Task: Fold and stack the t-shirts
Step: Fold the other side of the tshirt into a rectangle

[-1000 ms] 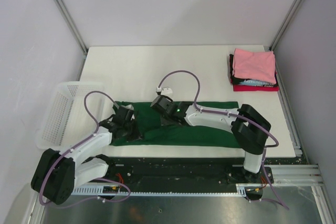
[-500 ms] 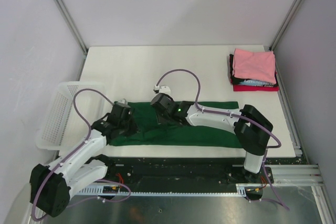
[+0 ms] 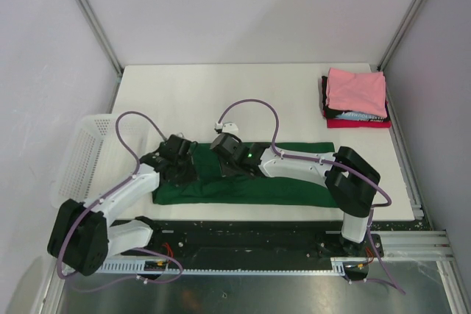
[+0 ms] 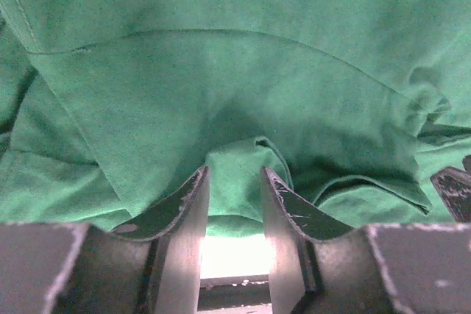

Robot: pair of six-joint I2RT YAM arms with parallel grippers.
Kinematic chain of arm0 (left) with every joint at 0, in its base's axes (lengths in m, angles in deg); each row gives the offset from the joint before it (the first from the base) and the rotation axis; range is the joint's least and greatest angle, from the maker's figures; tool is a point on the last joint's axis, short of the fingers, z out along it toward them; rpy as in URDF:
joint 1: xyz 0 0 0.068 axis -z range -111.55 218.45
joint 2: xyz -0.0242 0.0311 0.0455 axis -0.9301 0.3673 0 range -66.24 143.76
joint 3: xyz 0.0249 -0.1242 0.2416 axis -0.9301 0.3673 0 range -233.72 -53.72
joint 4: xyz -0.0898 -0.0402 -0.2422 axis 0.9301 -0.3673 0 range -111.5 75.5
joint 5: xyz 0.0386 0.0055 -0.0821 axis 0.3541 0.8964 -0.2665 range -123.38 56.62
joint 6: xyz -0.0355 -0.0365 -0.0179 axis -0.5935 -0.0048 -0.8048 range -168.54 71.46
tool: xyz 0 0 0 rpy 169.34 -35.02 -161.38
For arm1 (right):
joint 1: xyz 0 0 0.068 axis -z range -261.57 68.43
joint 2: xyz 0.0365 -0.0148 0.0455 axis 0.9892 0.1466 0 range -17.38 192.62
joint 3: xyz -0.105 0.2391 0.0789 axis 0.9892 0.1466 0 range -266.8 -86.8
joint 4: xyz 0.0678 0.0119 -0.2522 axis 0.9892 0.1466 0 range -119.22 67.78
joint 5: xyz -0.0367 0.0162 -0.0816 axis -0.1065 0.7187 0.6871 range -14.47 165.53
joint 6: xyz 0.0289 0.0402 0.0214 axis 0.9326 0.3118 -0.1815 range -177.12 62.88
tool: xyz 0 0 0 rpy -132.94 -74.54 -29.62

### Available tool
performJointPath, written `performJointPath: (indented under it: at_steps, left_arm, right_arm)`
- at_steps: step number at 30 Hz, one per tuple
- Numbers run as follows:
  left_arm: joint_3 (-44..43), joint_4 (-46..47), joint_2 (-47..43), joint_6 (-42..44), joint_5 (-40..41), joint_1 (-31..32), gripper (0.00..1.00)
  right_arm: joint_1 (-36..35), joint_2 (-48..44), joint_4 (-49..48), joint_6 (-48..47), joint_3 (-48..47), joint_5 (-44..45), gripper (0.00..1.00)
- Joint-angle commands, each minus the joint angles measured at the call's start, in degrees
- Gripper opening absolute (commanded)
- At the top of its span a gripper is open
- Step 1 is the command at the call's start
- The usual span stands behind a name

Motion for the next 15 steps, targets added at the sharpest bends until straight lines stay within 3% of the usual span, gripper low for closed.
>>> performJointPath:
  at_steps: [1,15]
  left_arm:
    - [-2.9,1.5,2.6,3.1,2.2,0.3,0.39]
    - [-5.5,5.5,10.1,6.7,3.5,0.3,0.42]
  right_arm:
    - [-0.4,0.2,-0.2,0.1,-0.2,0.3,0.30]
    - [-0.4,0.2,0.3,-0.2,-0.1,0.3,0.30]
